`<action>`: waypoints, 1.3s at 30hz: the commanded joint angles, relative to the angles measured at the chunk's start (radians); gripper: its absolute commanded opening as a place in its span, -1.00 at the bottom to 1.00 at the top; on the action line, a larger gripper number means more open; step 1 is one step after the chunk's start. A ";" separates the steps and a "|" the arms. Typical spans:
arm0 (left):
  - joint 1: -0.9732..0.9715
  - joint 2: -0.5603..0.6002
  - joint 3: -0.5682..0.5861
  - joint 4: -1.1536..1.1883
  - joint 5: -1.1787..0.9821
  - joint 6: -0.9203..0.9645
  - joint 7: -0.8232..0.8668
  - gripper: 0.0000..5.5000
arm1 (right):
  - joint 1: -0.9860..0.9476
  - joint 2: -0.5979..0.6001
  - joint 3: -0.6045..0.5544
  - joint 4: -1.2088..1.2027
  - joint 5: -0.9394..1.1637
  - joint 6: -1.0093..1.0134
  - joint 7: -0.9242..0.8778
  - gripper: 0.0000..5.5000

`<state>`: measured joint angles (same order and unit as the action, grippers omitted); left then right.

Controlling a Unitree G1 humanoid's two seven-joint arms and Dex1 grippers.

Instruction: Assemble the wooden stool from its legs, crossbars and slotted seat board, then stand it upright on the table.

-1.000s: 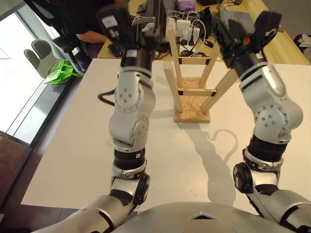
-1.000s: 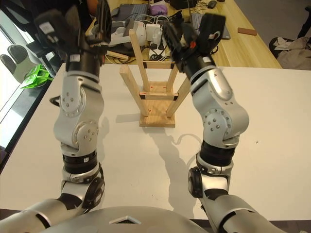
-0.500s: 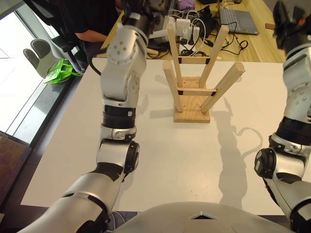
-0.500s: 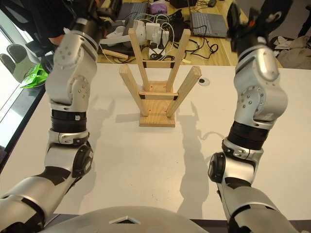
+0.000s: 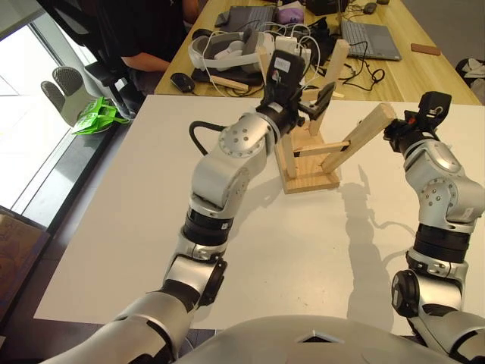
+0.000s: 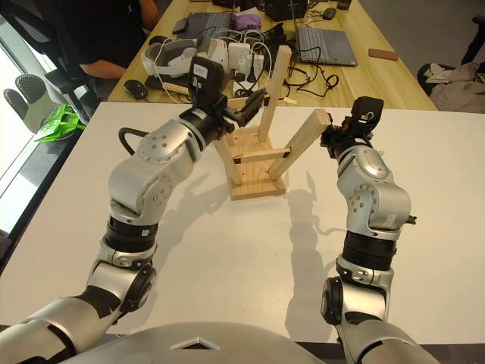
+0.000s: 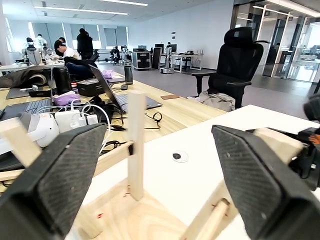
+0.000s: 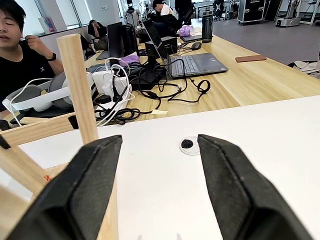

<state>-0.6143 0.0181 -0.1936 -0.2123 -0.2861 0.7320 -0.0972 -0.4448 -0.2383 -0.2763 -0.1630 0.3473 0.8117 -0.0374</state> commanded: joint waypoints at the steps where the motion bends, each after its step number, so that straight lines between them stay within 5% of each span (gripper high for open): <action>1: 0.011 -0.013 0.112 0.072 -0.009 0.022 0.040 0.41 | 0.015 0.012 -0.002 -0.024 -0.006 0.017 -0.012 0.01; 13: -0.023 -0.019 0.310 0.009 -0.022 -0.060 0.127 0.41 | 0.001 -0.011 -0.009 0.044 -0.011 -0.002 0.015 0.01; 25: 0.202 -0.113 0.216 0.032 0.049 -0.014 0.216 0.41 | -0.062 0.005 0.048 0.208 0.039 -0.021 0.184 0.01; 39: 0.220 -0.135 0.200 -0.079 0.050 0.099 0.229 0.41 | 0.026 0.084 0.127 -0.014 0.136 0.110 0.270 0.01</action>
<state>-0.3978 -0.0873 0.0405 -0.2496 -0.2080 0.7866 0.1476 -0.4160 -0.2037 -0.2049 -0.1076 0.4102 0.8896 0.1884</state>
